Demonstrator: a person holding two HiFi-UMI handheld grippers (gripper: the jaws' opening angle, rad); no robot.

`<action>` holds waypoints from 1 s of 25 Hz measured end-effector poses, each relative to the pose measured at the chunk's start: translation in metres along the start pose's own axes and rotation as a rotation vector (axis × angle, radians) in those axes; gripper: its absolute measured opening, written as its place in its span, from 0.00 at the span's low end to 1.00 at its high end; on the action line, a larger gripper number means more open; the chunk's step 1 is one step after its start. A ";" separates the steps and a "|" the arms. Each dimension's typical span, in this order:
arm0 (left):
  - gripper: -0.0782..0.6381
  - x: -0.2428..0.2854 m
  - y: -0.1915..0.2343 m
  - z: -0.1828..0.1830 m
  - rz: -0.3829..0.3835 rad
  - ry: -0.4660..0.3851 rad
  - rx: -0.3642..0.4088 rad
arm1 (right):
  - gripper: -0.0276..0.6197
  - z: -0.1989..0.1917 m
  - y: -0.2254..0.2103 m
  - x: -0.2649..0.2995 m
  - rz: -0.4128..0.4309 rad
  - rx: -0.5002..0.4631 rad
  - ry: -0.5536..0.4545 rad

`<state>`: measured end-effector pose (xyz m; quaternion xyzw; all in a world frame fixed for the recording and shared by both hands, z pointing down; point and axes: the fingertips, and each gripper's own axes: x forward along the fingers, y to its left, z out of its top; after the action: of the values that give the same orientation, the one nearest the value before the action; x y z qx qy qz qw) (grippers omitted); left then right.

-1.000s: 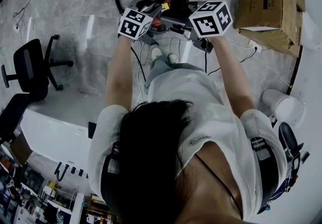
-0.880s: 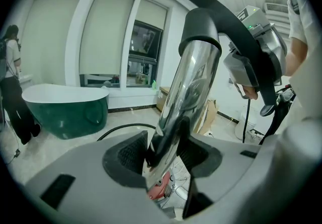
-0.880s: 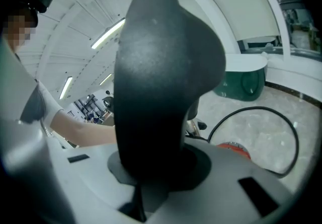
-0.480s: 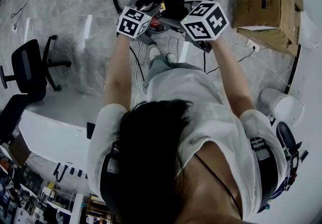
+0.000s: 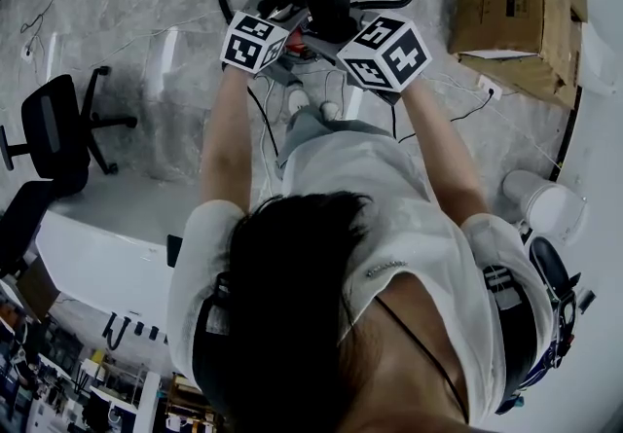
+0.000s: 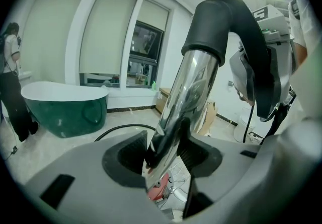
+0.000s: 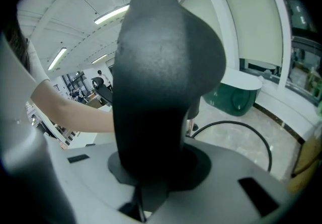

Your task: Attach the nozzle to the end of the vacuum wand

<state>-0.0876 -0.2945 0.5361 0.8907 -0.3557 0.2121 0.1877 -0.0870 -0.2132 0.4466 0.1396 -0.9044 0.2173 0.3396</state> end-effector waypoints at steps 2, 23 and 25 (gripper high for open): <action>0.36 0.000 0.001 0.001 0.004 -0.001 -0.004 | 0.17 -0.001 -0.001 0.003 -0.015 0.003 -0.022; 0.36 -0.002 -0.003 -0.006 -0.007 0.030 0.025 | 0.17 -0.006 0.005 0.008 0.070 0.030 -0.042; 0.36 -0.003 -0.004 -0.008 -0.014 0.038 0.028 | 0.17 -0.007 0.007 0.009 0.067 0.030 -0.040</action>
<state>-0.0884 -0.2860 0.5403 0.8916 -0.3427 0.2325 0.1834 -0.0922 -0.2041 0.4550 0.1187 -0.9120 0.2390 0.3117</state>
